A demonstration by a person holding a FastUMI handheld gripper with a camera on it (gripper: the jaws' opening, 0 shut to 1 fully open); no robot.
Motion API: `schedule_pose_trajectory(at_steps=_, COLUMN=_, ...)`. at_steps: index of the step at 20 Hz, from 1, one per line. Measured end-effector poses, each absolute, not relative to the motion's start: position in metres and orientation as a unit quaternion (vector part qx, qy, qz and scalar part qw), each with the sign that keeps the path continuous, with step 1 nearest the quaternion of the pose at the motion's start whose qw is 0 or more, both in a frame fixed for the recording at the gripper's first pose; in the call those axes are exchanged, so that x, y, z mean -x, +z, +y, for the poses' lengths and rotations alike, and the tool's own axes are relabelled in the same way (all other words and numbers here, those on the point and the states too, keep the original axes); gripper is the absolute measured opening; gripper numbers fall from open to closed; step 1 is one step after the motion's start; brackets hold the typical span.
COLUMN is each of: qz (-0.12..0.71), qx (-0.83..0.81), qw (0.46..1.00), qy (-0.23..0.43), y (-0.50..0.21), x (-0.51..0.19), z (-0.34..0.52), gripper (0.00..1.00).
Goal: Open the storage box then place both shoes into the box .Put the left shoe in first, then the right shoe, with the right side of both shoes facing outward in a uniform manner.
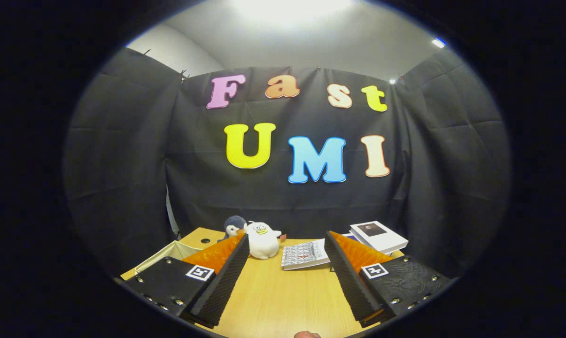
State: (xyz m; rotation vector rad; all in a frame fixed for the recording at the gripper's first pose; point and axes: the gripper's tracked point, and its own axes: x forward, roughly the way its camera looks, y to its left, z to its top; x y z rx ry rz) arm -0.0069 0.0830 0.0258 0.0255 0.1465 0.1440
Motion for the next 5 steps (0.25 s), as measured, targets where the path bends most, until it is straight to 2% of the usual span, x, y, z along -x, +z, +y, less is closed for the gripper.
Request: schedule_pose_trajectory(at_steps=5, qz=0.044, qx=-0.006, qw=0.998, qy=0.042, y=0.027, x=0.016, z=0.035, gripper=0.98)
